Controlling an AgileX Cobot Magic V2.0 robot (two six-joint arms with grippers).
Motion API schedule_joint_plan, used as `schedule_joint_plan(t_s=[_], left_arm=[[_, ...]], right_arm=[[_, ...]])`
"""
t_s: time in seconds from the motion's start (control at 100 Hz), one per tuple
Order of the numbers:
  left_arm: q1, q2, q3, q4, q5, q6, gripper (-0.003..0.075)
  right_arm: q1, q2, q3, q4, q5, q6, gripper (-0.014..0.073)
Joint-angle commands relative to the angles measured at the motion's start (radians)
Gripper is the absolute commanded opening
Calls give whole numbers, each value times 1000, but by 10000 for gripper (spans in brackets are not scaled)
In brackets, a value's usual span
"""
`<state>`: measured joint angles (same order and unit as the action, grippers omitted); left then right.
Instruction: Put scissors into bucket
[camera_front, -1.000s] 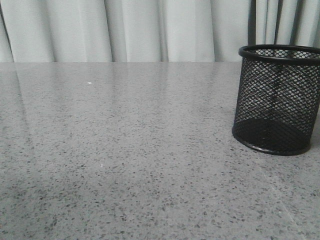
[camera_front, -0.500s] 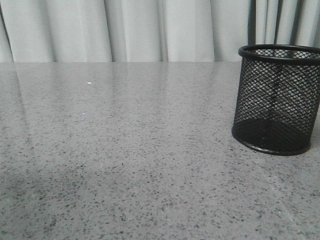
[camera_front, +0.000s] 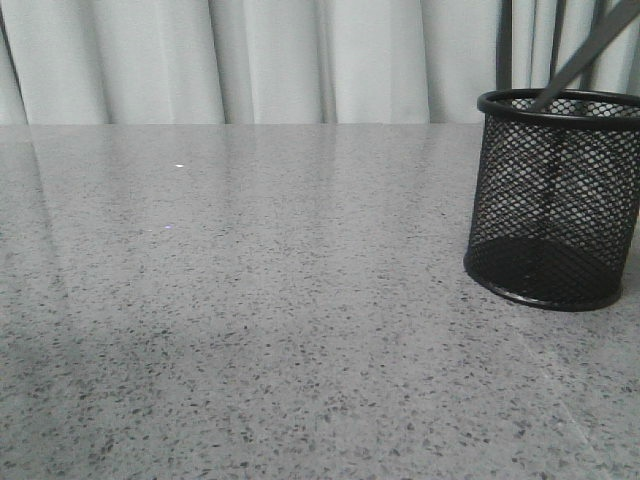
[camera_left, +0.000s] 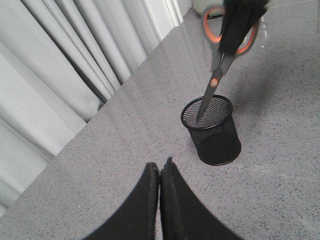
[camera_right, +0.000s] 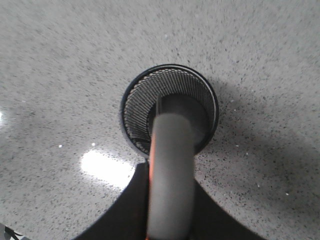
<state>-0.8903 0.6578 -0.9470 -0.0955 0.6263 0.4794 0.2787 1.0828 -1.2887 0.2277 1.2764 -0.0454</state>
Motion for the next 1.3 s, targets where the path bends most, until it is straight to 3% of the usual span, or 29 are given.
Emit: schedule_joint_plan(t_s=[0.0,0.18,0.25,0.35,0.49,0.59,0.69,0.74,0.79,0.84,0.85,0.86,0.92,1.1,1.29], left_arm=[[-6,4,-23,-3,-82,-13,-21],[-6,4,-23,-3,-82,-13,-21],[-6,4,-23,-3,-82,-13,-21],[-6,4,-23,-3,-85,-13,-21],[-6,4,-23,-3,-103,-13,-21],[-2,4,-23,1,-157,-26,-21],[25,-1,-5,56,-280,-151,-21],[47,-11,13,89,-364,-226,-21],[80,-25,39,106,-435,-286,-21],[114,-45,75,108,-497,-323,-21],[120,-51,86,108,-505,-326,-21],[132,-55,92,108,-519,-329,-21],[182,-93,153,96,-570,-329,-21],[400,-236,381,-7,-710,-329,-21],[611,-366,623,-135,-766,-329,-21]], right_arm=[[-1,52,-21,17,38,-11,-45],[-1,150,-22,17,38,-11,-41],[-1,158,-22,17,29,-11,-1],[-1,160,-36,6,14,-11,153],[-1,160,-114,-74,-9,-11,466],[-1,160,-221,-95,-18,-11,556],[-1,154,-321,-83,-16,-9,517],[-1,141,-356,-50,-18,-9,451],[-1,114,-368,-15,-29,-9,332],[-1,81,-361,10,-33,-11,178],[-1,70,-355,13,-36,-11,110],[-1,64,-355,15,-36,-11,110],[-1,4,-309,17,-63,-36,-74],[-1,-330,35,-11,-364,-98,-43],[-1,-786,557,-205,-769,-98,-43]])
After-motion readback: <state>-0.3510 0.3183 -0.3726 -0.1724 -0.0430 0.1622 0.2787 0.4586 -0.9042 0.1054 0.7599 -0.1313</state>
